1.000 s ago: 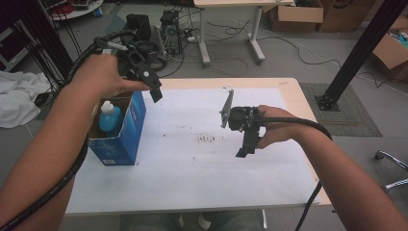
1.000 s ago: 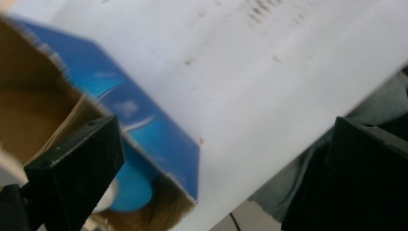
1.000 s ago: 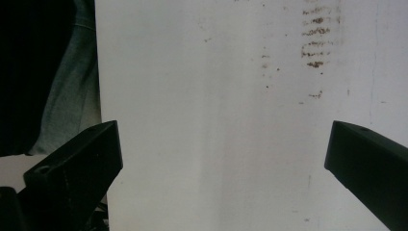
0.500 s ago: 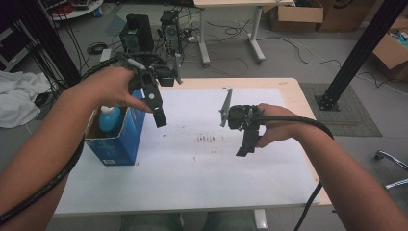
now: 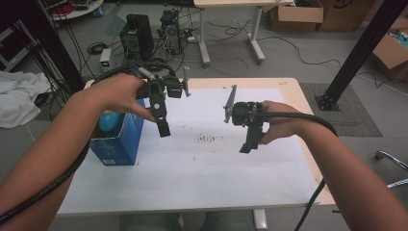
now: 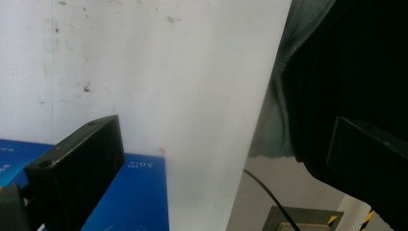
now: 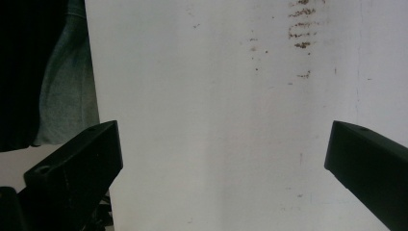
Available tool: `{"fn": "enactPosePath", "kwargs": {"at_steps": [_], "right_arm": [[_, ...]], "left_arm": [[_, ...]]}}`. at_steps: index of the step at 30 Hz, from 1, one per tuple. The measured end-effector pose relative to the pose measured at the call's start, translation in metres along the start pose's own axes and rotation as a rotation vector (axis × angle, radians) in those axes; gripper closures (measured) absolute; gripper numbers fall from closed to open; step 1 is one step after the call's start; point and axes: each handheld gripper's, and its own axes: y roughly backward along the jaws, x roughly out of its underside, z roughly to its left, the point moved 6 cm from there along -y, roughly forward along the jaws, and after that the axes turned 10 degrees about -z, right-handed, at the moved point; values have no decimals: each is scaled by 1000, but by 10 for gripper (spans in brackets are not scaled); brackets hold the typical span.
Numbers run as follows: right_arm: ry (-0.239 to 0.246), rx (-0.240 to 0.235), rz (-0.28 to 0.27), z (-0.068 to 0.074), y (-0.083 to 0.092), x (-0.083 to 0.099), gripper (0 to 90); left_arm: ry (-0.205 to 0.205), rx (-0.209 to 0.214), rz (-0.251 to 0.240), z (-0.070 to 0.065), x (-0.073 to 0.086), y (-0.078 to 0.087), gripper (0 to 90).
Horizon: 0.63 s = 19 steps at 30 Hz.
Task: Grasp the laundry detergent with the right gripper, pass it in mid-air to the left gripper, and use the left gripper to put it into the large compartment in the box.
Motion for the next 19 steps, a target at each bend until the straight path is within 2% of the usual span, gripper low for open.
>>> {"fn": "enactPosePath", "kwargs": {"at_steps": [7, 19], "right_arm": [[6, -2, 2, 1, -1, 0, 0], [-4, -6, 1, -2, -4, 2, 0]], "left_arm": [[-12, -9, 7, 0, -2, 0, 1], [-19, 11, 17, 2, -1, -5, 1]]}}
